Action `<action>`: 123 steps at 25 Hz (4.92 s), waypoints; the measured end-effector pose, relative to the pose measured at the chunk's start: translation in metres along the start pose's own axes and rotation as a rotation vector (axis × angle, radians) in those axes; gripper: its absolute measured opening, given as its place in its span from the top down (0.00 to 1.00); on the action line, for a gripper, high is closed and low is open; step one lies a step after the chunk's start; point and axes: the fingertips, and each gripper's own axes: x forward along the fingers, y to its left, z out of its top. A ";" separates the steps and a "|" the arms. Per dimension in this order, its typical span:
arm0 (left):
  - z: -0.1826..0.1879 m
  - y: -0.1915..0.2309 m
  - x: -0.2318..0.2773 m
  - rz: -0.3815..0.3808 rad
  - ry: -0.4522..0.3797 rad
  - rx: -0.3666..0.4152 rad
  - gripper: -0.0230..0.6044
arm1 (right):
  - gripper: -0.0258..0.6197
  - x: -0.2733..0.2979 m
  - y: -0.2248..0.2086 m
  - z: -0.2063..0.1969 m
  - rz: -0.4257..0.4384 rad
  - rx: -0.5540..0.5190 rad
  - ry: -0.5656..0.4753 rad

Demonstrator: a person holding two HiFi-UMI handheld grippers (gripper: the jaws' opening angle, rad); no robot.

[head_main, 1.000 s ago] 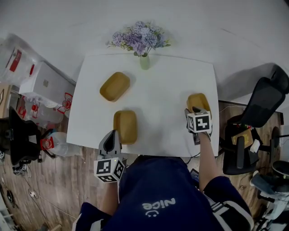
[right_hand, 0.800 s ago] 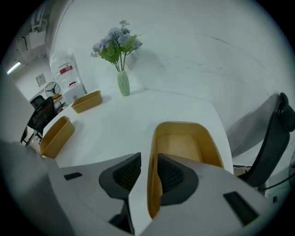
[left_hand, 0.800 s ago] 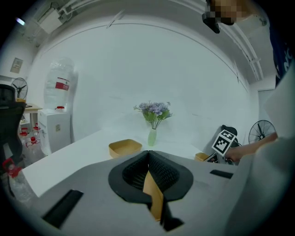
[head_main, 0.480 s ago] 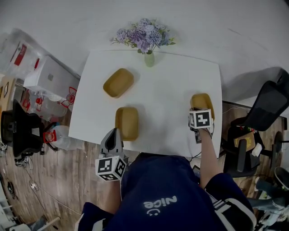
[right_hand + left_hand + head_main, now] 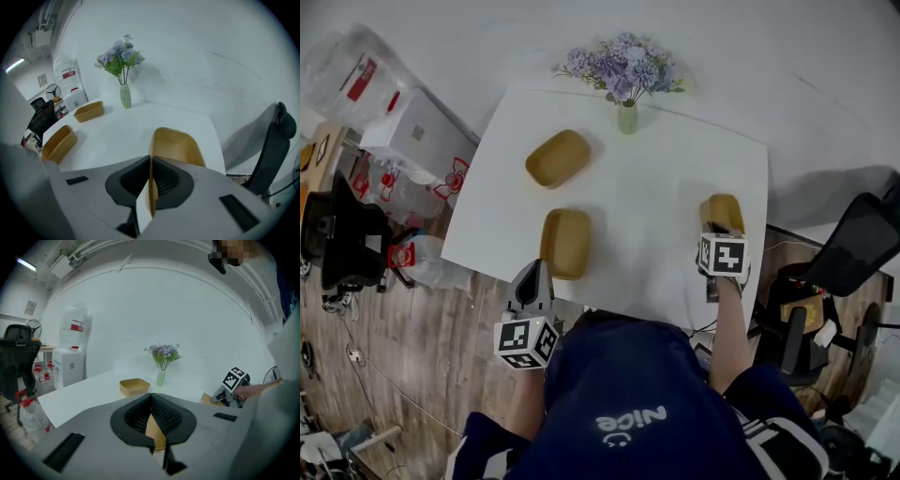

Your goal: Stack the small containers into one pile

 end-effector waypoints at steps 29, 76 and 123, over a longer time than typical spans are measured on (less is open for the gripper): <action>-0.032 -0.013 -0.053 0.229 -0.031 -0.084 0.93 | 0.87 -0.051 0.113 0.078 0.402 -0.415 -0.365; -0.006 0.114 -0.004 0.272 0.040 -0.101 0.93 | 0.87 0.053 0.357 0.162 0.839 -1.883 -0.445; -0.015 0.109 -0.015 0.277 0.052 -0.069 0.93 | 0.87 0.110 0.345 0.121 0.708 -1.749 -0.141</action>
